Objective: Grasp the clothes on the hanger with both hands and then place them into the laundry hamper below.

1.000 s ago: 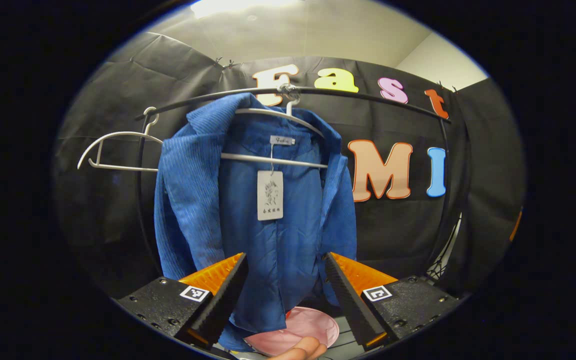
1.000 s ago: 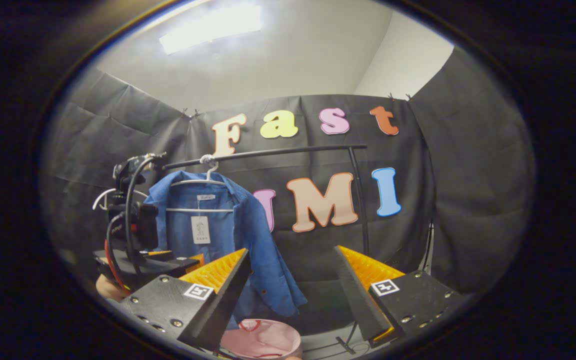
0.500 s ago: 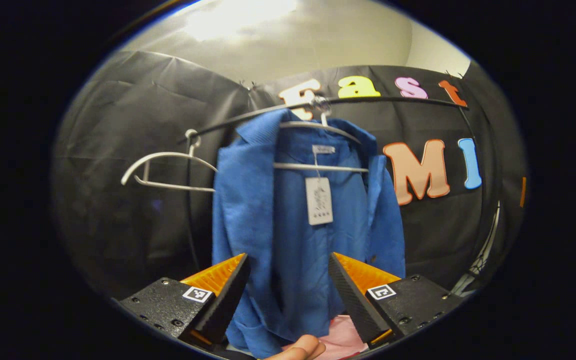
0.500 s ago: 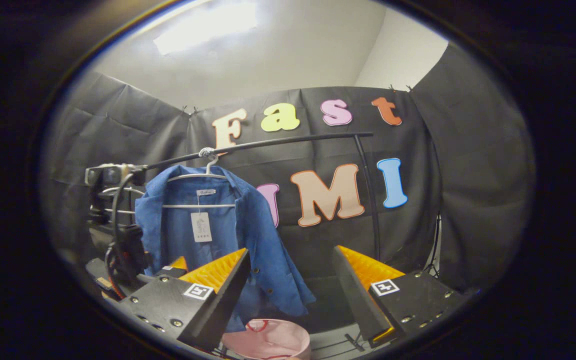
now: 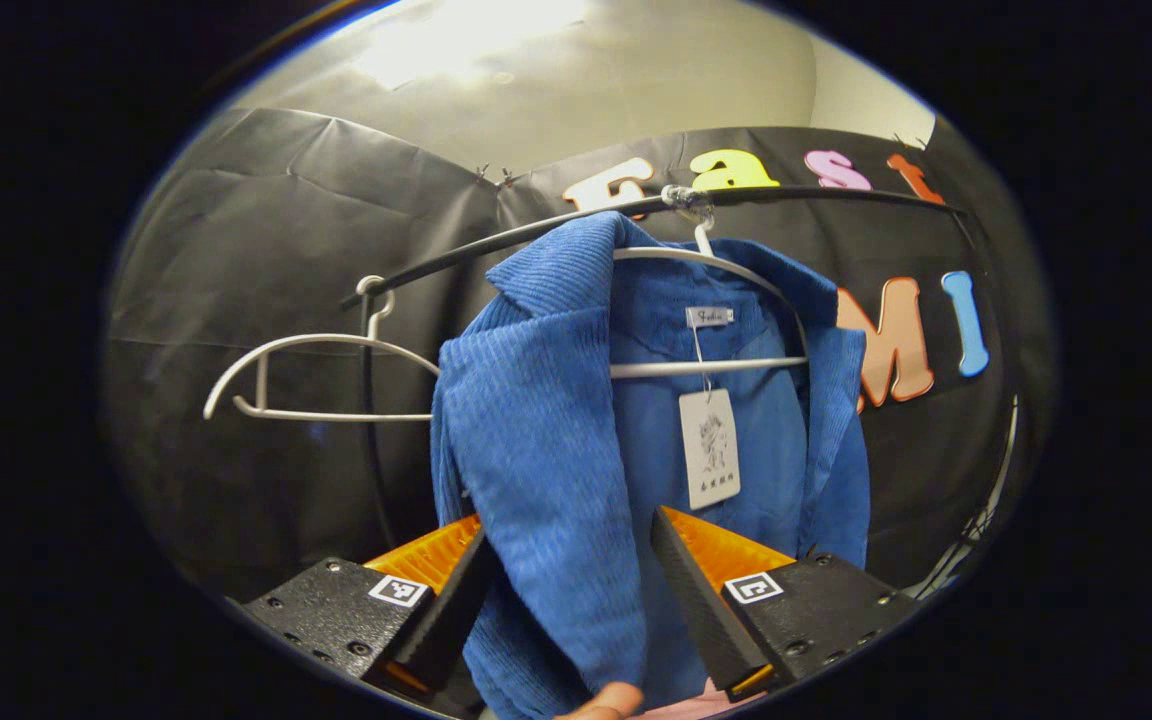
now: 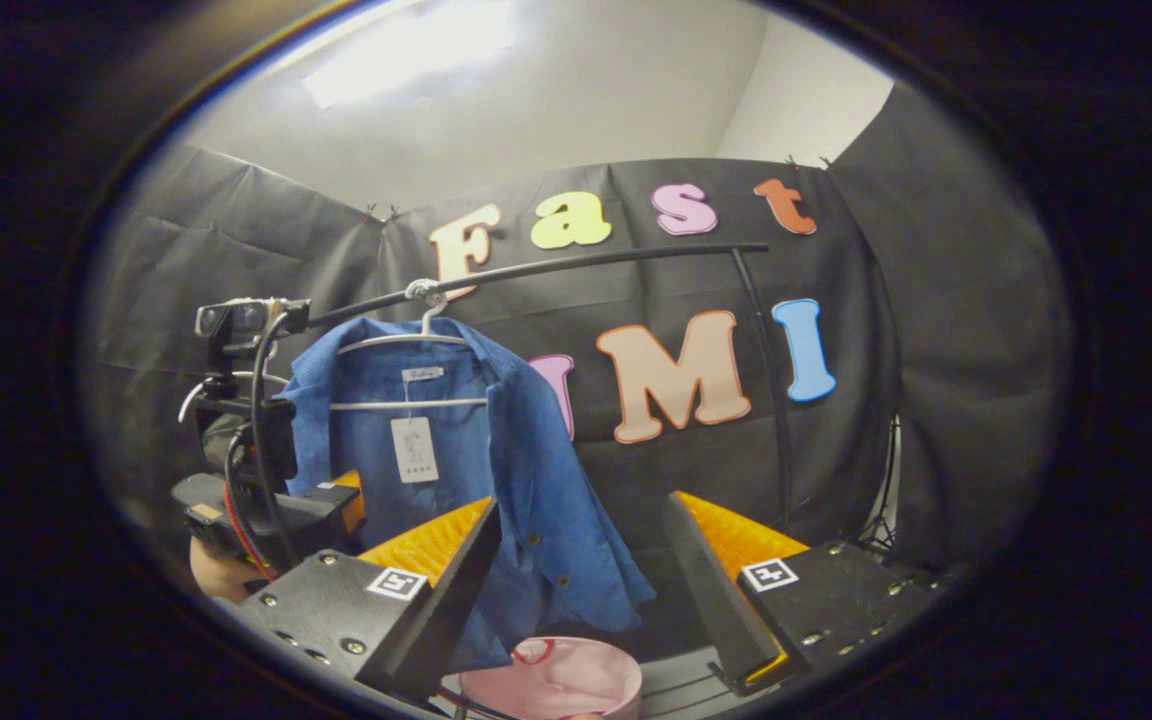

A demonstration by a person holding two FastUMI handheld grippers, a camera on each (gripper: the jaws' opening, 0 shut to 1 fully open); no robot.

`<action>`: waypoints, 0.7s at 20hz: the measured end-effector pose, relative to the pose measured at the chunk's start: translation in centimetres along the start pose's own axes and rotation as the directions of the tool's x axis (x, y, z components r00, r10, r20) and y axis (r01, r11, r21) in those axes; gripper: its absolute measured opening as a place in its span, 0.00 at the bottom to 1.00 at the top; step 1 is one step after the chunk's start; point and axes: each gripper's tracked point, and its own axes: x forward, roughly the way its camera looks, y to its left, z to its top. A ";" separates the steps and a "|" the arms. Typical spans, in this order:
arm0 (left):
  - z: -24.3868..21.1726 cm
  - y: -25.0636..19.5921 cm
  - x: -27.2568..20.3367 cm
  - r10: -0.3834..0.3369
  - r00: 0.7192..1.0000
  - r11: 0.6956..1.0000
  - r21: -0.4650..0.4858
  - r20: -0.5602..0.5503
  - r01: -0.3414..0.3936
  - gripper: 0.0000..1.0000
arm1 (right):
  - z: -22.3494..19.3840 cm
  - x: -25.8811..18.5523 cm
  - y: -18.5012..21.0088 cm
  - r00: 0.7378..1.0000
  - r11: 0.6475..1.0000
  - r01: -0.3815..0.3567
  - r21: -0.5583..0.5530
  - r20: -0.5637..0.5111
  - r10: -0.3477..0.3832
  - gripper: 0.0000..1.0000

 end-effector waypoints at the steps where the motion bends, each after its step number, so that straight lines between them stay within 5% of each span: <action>1: 0.6 -0.1 0.5 -0.039 0.999 0.999 -0.021 0.016 0.039 0.75 | -0.2 1.5 0.4 1.000 1.000 -0.003 -0.009 -0.003 0.003 0.94; 5: 2.2 0.7 1.8 -0.124 0.991 0.991 -0.038 0.044 0.126 0.07 | 0.2 7.5 3.2 0.999 0.998 -0.039 -0.052 0.011 0.040 0.99; 9: 2.2 0.6 0.4 -0.231 0.973 0.970 -0.075 -0.005 0.230 0.07 | -0.7 12.5 6.9 0.994 0.993 -0.111 -0.048 -0.024 0.109 1.00; 14: 3.4 -0.4 -2.6 -0.416 0.909 0.902 -0.138 -0.026 0.409 0.04 | -1.1 16.6 10.6 0.983 0.982 -0.184 -0.031 -0.027 0.183 0.98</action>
